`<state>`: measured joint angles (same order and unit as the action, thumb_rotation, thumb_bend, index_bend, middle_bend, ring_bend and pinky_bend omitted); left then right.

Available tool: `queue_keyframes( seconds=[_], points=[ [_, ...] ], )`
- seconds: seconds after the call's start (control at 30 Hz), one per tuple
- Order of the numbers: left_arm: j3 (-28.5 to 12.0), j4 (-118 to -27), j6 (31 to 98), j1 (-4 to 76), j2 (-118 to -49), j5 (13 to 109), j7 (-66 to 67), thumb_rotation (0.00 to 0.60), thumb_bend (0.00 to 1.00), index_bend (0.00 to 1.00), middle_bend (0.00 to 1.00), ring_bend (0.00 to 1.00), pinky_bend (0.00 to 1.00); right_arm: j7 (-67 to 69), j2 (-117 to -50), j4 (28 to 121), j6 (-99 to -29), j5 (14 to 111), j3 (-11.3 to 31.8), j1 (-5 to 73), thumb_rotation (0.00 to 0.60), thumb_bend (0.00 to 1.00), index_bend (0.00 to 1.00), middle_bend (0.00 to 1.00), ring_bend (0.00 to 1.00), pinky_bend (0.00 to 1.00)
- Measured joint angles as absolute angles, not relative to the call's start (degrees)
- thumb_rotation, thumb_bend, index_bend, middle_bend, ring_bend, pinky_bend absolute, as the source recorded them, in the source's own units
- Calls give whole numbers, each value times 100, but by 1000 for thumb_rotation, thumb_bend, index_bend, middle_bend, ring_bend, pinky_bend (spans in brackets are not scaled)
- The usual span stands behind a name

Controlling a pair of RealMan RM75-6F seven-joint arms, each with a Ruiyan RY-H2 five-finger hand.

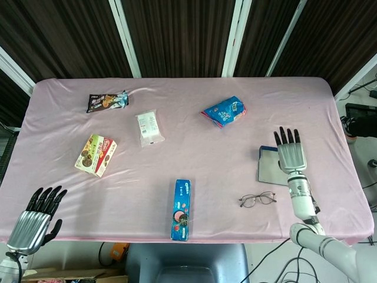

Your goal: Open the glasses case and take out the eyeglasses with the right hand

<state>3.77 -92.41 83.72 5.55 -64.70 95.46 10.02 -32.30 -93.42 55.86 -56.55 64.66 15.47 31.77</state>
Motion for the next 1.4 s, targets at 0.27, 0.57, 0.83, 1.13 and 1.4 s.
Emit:
queue_keyframes(
  seconds=[0.27,0.57,0.83,1.13,1.4],
  points=[
    [377,-9252,8370,554,-6474,9542,1017,600,434,0,23,30,0,-1980,-8137,7879,-6128,7539,1173,2832,600,379,421,0,0,0],
    [404,-9210,8471,531,-6468,9649,933,600,434,0,20,30,0,-2147,-7106,9418,-6119,8443,74,2466,600,379,475,0,0,0],
    [393,-9205,8501,520,-6466,9637,916,600,433,0,20,30,0,-2451,-7407,8991,-5831,8300,-110,2423,600,380,498,0,0,0],
    [396,-9207,8486,526,-6459,9637,908,600,434,0,20,30,0,-2502,-7632,8563,-5840,8181,-106,2420,600,380,519,0,0,0],
    [400,-9203,8493,522,-6450,9646,886,600,433,0,20,30,0,-2528,-7829,8313,-5757,8070,-81,2475,600,472,557,0,0,0]
  ],
)
